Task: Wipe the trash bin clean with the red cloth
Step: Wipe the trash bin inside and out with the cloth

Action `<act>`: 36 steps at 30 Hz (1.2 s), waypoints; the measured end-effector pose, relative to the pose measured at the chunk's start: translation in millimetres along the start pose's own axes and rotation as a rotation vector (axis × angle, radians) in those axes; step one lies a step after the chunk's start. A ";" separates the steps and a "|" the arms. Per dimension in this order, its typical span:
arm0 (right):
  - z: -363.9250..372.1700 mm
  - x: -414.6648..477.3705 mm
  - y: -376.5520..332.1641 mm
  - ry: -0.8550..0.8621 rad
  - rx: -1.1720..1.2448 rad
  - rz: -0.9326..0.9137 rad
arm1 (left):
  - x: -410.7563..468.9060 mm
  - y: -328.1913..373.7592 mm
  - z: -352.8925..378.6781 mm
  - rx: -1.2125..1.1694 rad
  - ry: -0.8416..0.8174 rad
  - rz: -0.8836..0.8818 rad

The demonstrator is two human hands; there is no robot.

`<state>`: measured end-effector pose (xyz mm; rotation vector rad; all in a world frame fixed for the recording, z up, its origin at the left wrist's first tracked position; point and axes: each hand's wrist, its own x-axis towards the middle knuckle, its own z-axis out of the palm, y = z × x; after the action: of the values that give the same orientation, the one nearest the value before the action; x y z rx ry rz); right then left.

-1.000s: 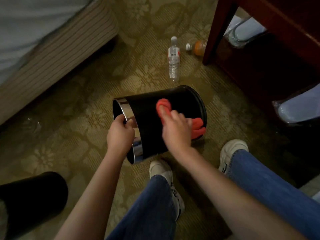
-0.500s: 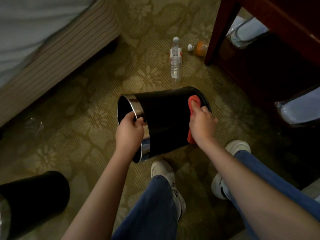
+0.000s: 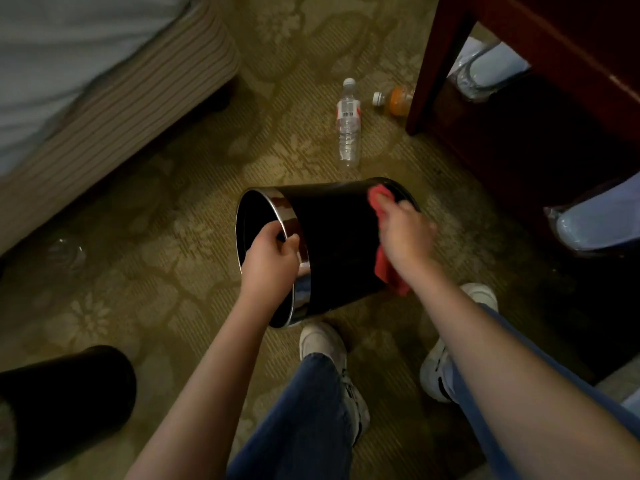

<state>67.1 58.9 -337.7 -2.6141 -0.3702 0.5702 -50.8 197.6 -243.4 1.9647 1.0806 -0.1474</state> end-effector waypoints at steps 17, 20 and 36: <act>32.4 -49.9 -16.2 0.380 0.228 -0.071 | 27.7 47.0 2.8 -0.080 0.051 0.058; 26.5 -40.7 -17.9 0.338 0.207 -0.044 | 12.0 29.6 -1.8 0.090 -0.060 0.094; 10.5 -29.6 -5.5 0.269 0.265 0.004 | -14.1 16.3 17.9 0.246 -0.092 0.168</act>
<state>35.5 57.2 -334.0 -2.3931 -0.1887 0.2433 -42.5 171.5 -237.6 2.2349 0.8669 -0.2877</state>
